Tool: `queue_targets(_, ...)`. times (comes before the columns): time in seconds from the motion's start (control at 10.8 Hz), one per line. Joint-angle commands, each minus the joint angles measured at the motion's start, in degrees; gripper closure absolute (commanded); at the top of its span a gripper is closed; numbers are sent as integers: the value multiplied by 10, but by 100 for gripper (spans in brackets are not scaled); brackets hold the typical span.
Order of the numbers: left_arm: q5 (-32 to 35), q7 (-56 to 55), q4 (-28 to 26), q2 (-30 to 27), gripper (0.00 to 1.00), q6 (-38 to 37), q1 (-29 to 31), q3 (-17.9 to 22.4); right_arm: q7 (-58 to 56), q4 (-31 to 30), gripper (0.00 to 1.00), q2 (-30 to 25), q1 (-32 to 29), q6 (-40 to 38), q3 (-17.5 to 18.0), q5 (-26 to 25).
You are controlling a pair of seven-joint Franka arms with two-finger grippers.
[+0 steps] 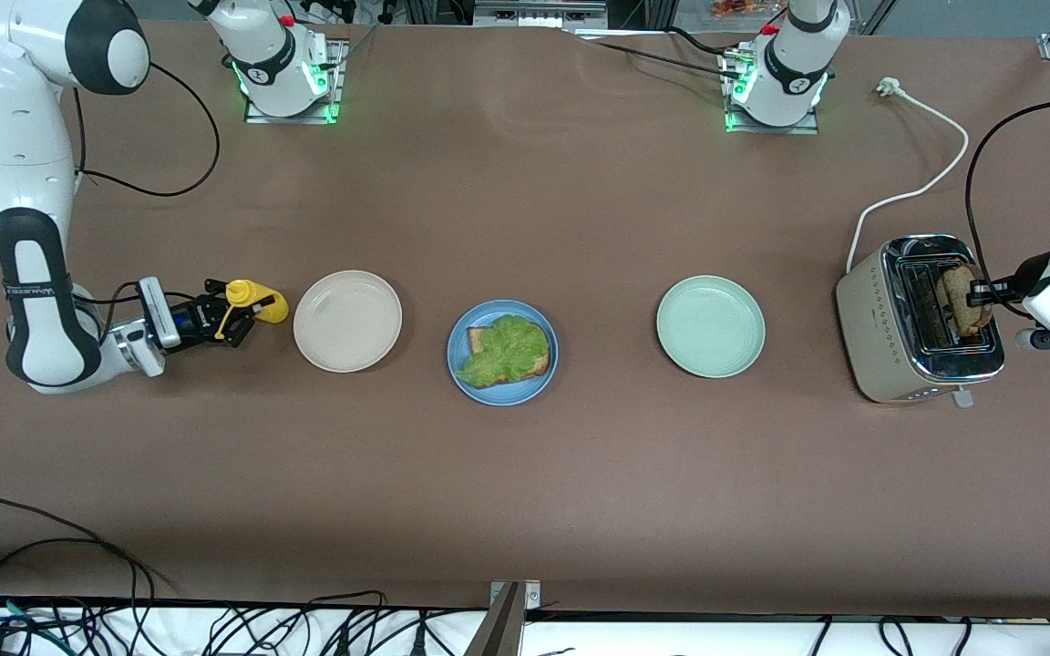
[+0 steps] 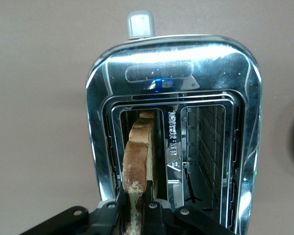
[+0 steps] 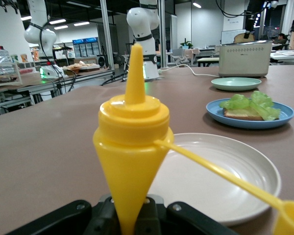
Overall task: Make sandwich in blue plate with both arms
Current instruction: 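Set down the bottle with the right gripper while the left gripper grasps the toast, then lift the toast out of the toaster with the left gripper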
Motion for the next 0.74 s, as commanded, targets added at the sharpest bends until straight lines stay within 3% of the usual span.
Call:
queue_targets(0.0, -6, 16, 15, -17, 100, 1, 0, 3, 10, 14, 34, 7, -17, 6, 4, 15)
queue_targets(0.09, -6, 14, 17, -34, 100, 0, 0, 2, 11, 13, 0, 6, -17, 6, 4, 18)
queue_targets(0.46, -9, 11, 20, -120, 100, -3, 0, -20, 15, 14, 0, 4, -18, 9, 0, 14)
queue_targets(0.65, -9, 3, 18, -156, 100, -20, 1, -47, 32, 24, 0, 2, -17, 9, -32, 13)
